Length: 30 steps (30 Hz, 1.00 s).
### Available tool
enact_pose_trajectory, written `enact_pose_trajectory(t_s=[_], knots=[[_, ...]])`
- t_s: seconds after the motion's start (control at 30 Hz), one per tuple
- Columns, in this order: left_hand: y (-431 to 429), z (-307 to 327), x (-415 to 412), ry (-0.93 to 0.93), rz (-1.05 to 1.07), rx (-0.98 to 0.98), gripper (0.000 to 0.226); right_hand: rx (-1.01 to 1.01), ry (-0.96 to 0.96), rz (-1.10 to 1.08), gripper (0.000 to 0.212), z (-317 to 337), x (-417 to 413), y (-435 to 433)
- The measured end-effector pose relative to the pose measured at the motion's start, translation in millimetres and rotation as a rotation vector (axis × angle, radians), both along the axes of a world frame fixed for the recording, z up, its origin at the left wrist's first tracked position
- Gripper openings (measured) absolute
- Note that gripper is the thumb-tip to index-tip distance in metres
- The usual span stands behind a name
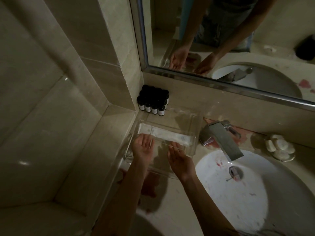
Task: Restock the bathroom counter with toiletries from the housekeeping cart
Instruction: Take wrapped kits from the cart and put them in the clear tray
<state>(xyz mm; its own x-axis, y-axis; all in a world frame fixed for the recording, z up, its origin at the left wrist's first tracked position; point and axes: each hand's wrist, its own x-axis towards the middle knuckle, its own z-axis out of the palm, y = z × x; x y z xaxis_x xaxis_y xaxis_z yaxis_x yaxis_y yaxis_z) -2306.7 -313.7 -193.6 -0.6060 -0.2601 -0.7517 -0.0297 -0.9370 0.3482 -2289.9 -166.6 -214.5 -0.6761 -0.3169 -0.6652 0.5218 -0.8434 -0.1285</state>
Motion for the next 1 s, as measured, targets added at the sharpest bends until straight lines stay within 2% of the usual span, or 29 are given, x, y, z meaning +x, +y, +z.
enact_pose_trajectory(t_s=[0.07,0.1,0.17,0.2,0.6,0.83,0.9,1.0], knots=[[0.0,-1.6,0.5,-0.008,0.036,0.020,0.020,-0.038,0.016,-0.013,0.089,-2.9,0.9,2.2],[0.3,-2.8,1.4,-0.008,0.051,0.027,0.024,-0.051,0.023,-0.011,0.088,-2.3,1.4,2.4],[2.1,-2.3,5.1,0.003,0.077,0.060,0.035,-0.037,0.008,-0.014,0.058,-0.1,2.3,2.0],[3.4,-1.7,6.5,0.019,0.083,0.089,0.039,-0.034,-0.002,-0.018,0.049,0.4,3.0,1.8],[-0.2,-1.3,6.0,0.059,0.027,0.170,0.032,-0.041,0.016,-0.015,0.051,6.8,1.8,-1.5],[-5.3,0.6,-3.7,0.113,0.042,0.225,0.051,-0.052,0.028,-0.014,0.057,4.1,-3.6,5.1],[-6.9,-0.3,-5.4,0.091,0.033,0.208,0.051,-0.048,0.038,-0.014,0.063,4.2,-4.2,6.1],[-7.8,-1.0,-3.5,0.046,0.016,0.174,0.048,-0.057,0.066,-0.043,0.105,1.3,-4.0,6.2]])
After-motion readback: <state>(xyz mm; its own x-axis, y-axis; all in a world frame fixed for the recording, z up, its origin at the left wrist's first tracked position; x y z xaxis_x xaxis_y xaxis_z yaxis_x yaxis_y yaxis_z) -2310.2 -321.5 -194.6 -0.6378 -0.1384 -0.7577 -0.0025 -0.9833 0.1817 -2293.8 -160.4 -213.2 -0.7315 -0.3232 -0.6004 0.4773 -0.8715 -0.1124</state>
